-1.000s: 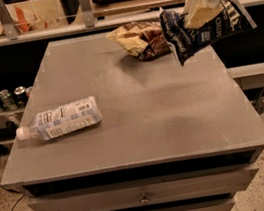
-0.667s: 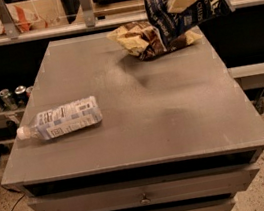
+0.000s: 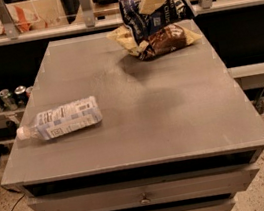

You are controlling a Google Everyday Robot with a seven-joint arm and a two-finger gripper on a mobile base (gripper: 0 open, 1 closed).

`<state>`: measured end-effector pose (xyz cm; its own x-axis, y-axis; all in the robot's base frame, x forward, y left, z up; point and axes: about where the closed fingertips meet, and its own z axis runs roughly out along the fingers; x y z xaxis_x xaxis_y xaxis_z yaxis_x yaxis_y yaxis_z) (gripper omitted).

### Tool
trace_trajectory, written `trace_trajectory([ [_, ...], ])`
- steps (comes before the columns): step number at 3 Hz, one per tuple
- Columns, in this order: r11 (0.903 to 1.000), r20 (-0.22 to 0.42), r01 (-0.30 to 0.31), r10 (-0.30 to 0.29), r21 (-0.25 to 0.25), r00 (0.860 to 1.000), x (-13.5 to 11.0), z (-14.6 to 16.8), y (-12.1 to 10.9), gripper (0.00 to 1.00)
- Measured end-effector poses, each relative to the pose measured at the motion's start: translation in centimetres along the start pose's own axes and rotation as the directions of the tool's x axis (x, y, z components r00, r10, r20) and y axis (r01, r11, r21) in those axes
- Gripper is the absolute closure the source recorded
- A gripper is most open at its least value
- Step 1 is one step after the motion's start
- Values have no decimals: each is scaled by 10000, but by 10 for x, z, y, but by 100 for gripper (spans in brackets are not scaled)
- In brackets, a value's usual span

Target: Move blue chip bag near brown chip bag

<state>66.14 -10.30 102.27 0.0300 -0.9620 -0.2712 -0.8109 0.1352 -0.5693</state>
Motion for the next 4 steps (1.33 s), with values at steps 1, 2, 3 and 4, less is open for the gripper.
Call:
trace_trajectory([
  [1,9992,-68,-296,294,-284,9995,0,31,-1,82],
  [2,9971,-460,-620,600,-449,9971,14,51,-2,59],
  [3,9945,-927,-946,902,-447,9916,34,61,-5,36],
  [4,9920,-1182,-1155,1087,-518,9870,49,67,-4,13],
])
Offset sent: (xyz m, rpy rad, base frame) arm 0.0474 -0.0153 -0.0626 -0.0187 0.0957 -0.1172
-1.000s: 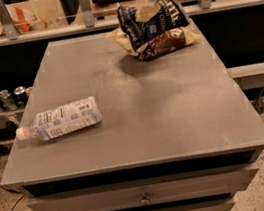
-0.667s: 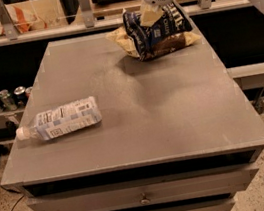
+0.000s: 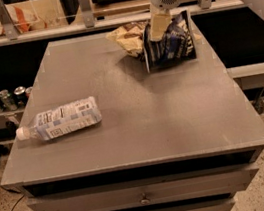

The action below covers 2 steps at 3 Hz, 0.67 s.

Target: Move blue chip bag near brown chip bag

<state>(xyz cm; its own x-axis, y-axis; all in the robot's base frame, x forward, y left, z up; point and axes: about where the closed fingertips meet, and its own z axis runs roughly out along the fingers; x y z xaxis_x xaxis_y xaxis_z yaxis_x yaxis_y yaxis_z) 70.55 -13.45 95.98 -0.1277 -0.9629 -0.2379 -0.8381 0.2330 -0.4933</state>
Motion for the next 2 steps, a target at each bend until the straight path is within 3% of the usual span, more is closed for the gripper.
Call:
trace_trajectory([
  [1,9997,-154,-170,167,-164,9997,11,6,3,0],
  [2,9997,-167,-180,177,-189,9997,13,5,4,0],
])
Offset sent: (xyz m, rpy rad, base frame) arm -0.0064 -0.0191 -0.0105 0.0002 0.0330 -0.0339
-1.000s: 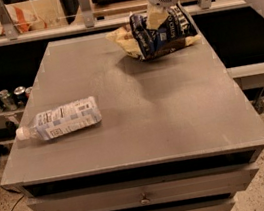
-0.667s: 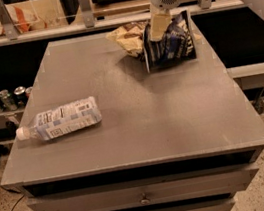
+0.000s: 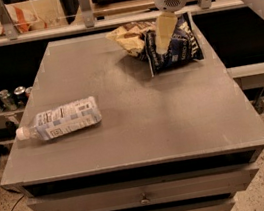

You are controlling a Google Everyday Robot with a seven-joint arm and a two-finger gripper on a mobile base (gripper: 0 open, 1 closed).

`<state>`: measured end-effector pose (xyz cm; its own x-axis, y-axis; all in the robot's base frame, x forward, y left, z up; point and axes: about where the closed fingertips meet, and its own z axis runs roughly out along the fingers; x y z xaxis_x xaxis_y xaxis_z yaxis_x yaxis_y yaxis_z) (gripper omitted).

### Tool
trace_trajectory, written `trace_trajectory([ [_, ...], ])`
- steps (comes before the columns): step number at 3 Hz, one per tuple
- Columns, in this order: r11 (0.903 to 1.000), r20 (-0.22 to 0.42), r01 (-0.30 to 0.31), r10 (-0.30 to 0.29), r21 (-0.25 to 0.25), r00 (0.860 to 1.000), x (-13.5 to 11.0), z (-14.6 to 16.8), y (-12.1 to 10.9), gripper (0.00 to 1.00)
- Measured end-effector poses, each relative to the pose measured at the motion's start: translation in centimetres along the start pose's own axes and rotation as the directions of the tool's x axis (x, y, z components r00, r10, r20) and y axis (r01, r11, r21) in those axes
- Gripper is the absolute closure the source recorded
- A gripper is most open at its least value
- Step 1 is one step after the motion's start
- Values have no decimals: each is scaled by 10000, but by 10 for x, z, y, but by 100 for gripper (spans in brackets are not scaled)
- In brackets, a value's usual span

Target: Move blue chip bag near brown chip bag

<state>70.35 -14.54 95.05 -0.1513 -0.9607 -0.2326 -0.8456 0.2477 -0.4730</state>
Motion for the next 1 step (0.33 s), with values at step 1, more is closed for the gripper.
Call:
trace_trajectory([
  [1,9998,217,-3,7,-190,9998,7,-2,2,0],
])
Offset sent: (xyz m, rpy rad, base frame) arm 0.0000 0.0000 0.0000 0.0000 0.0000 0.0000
